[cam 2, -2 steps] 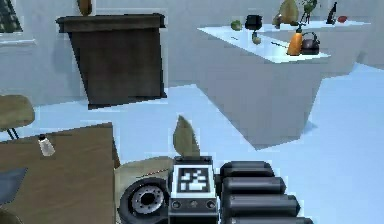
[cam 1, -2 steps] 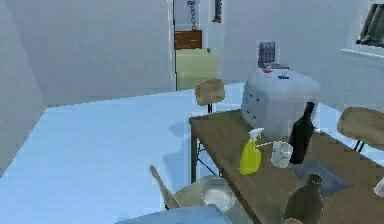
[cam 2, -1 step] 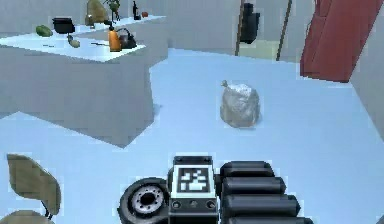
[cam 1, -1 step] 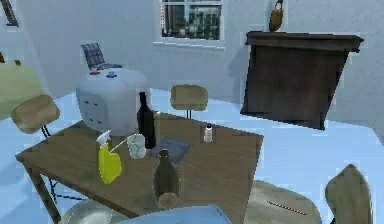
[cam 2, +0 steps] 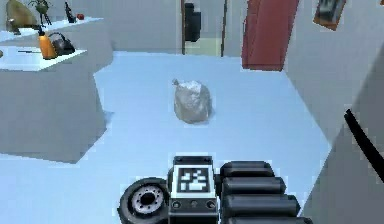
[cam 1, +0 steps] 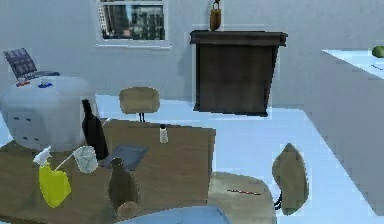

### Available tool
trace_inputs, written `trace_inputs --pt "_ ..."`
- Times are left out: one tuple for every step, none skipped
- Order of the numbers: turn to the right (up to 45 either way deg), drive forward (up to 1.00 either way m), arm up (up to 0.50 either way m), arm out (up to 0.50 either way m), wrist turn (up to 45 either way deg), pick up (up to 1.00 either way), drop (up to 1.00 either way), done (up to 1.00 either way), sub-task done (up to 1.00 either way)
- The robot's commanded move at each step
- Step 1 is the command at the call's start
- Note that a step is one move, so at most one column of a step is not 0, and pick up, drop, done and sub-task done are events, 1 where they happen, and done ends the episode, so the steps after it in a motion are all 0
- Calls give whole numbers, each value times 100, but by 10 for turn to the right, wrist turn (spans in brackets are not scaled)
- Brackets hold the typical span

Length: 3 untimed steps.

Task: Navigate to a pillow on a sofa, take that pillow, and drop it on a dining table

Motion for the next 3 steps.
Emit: trace_inputs --pt "-450 0 0 0 0 0 0 0 0" --pt "-450 0 0 0 0 0 0 0 0" --pt "-90 0 0 0 0 0 0 0 0"
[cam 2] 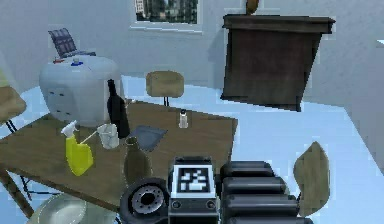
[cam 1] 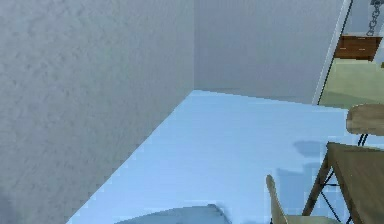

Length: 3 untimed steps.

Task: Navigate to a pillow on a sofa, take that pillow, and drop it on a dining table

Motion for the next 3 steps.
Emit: trace_inputs --pt "0 0 0 48 0 0 0 0 0" --pt "0 0 0 0 390 0 0 0 0" --pt "0 0 -4 0 0 0 0 0 0"
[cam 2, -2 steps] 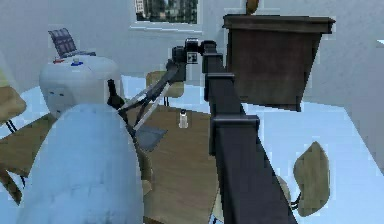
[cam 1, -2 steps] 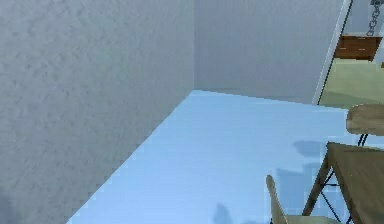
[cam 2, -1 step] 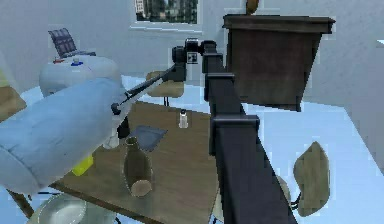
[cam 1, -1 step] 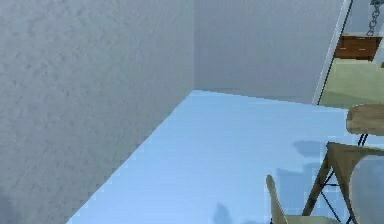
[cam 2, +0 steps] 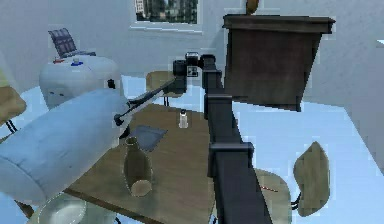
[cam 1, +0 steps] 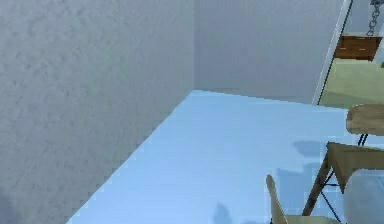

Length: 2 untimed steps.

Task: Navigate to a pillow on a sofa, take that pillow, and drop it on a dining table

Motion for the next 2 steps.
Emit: trace_inputs --pt "0 0 -32 0 0 0 0 0 0" --pt "0 0 0 0 0 0 100 0 0"
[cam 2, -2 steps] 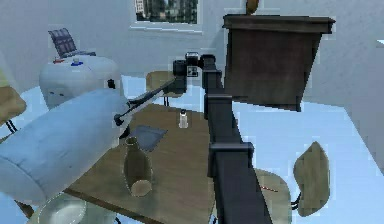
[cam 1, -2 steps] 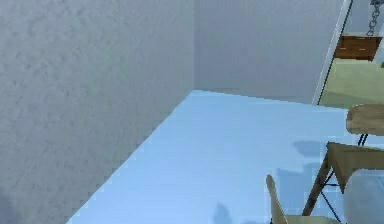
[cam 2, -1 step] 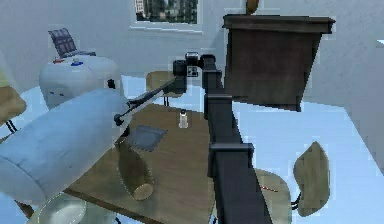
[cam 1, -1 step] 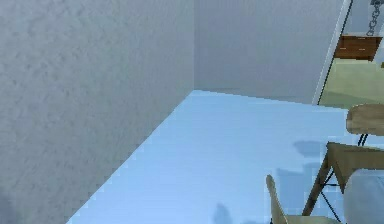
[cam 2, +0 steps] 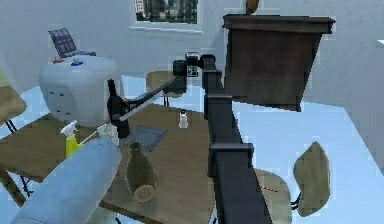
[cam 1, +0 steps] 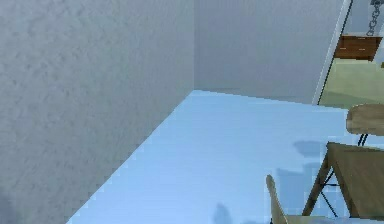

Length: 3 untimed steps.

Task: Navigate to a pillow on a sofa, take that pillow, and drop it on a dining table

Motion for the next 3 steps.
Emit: trace_inputs --pt "0 0 4 0 0 0 0 0 0" --pt "0 0 0 -8 0 0 0 0 0" --pt "0 0 0 0 0 0 0 100 0"
